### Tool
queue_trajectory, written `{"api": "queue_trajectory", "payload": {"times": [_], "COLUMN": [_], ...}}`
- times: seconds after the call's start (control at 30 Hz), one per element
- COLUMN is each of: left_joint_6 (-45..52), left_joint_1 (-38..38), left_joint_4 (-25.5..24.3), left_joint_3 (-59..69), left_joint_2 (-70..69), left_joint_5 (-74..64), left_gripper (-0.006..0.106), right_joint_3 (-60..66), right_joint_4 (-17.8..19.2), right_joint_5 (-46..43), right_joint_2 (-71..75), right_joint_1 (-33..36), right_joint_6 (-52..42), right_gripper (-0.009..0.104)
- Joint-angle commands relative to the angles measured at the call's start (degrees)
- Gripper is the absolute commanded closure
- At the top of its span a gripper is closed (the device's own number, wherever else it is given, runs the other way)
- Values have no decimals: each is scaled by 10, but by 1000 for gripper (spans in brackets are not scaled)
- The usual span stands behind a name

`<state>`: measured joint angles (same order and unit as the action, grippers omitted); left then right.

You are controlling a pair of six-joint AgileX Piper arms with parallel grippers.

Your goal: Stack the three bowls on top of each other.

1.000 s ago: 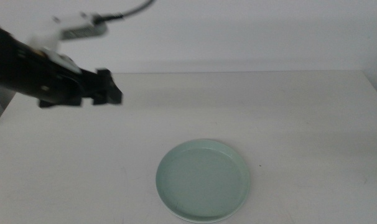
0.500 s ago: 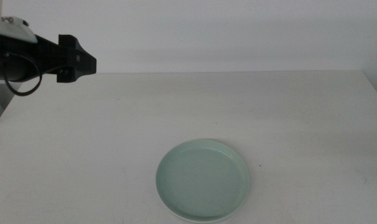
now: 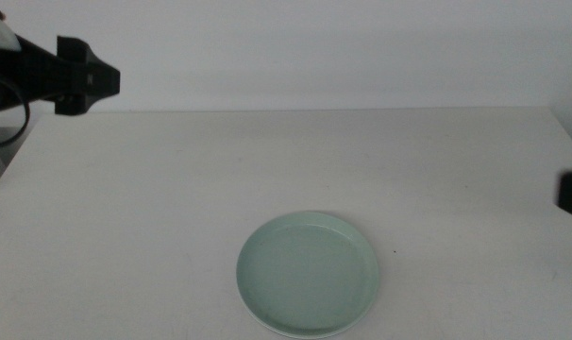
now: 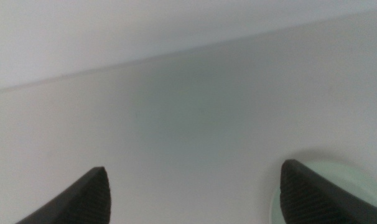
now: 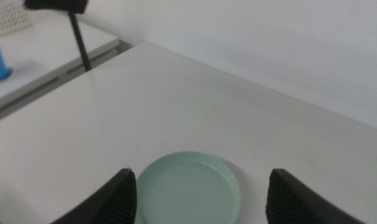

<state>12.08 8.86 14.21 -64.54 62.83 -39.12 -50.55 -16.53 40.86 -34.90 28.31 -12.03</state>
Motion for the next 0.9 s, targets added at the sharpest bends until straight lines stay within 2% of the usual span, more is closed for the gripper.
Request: {"api": "queue_trajectory", "payload": {"times": [0.0, 0.13, 0.3, 0.43, 0.6, 0.87], "left_joint_6": [-17, -17, -24, -21, -6, 43], "left_joint_1": [1, -1, -47, -110, -121, -121], "left_joint_4": [3, -4, -11, -10, -8, 54], "left_joint_3": [-20, -20, -20, -11, 59, 248], "left_joint_2": [-14, -14, -20, -53, -139, -287], "left_joint_5": [69, 82, 79, 56, 86, 169], "left_gripper": [3, 3, 3, 3, 4, 4], "right_joint_3": [-16, -33, -106, -133, -92, 51], "right_joint_4": [7, 58, 127, 125, 110, 116], "right_joint_5": [-72, -121, -113, -82, -54, -96], "right_joint_2": [-36, -110, -186, -182, -117, 37], "right_joint_1": [-1, -6, -58, -141, -210, -220], "right_joint_6": [41, 104, 147, 139, 120, 112], "right_gripper": [41, 41, 41, 41, 41, 41]}}
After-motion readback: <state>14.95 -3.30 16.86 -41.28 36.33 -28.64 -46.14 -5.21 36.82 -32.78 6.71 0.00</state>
